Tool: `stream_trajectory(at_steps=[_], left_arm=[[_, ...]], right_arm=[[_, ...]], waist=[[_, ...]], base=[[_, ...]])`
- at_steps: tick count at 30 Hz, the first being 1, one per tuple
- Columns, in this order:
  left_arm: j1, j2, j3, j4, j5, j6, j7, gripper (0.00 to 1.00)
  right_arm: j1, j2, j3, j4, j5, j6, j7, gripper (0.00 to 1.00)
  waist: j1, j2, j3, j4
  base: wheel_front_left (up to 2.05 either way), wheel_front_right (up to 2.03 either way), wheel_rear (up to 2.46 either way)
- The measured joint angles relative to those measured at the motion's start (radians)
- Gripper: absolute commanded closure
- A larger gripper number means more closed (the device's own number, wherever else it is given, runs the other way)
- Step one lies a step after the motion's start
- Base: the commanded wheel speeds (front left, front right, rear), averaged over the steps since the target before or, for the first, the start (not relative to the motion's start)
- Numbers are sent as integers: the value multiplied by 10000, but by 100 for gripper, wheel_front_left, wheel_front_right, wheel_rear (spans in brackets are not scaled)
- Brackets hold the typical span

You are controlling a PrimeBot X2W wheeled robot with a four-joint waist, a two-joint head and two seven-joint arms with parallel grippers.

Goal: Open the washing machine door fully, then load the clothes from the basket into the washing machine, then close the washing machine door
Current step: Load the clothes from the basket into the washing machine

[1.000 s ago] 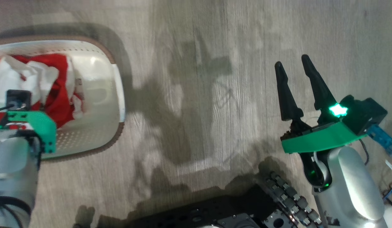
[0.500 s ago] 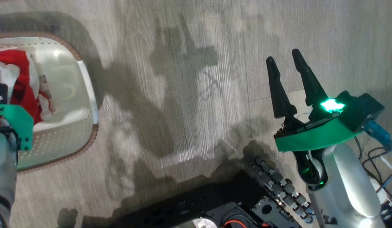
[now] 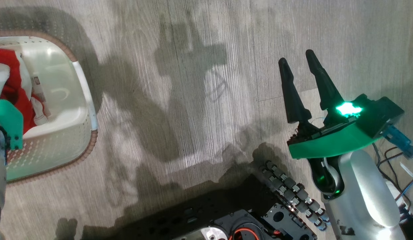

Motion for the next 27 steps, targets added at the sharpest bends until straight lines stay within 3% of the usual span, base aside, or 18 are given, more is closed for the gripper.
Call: stream_trajectory(at_steps=[1, 17, 27], left_arm=[[-33, 0, 77, 2, -151, 4, -69, 100], [664, -6, 127, 52, -575, -268, -604, 100], [1538, -683, 128, 71, -980, -288, -2004, 100]], right_arm=[[-12, 0, -2, 2, 0, 0, 0, 0], [-338, 0, -81, 194, -107, 0, 0, 0], [-32, 0, -238, 533, -349, 0, 0, 0]], waist=[[0, 0, 4, 15], [0, 0, -905, 132], [0, 0, -2490, 392]], base=[[0, 0, 0], [0, 0, 0], [0, 0, 0]])
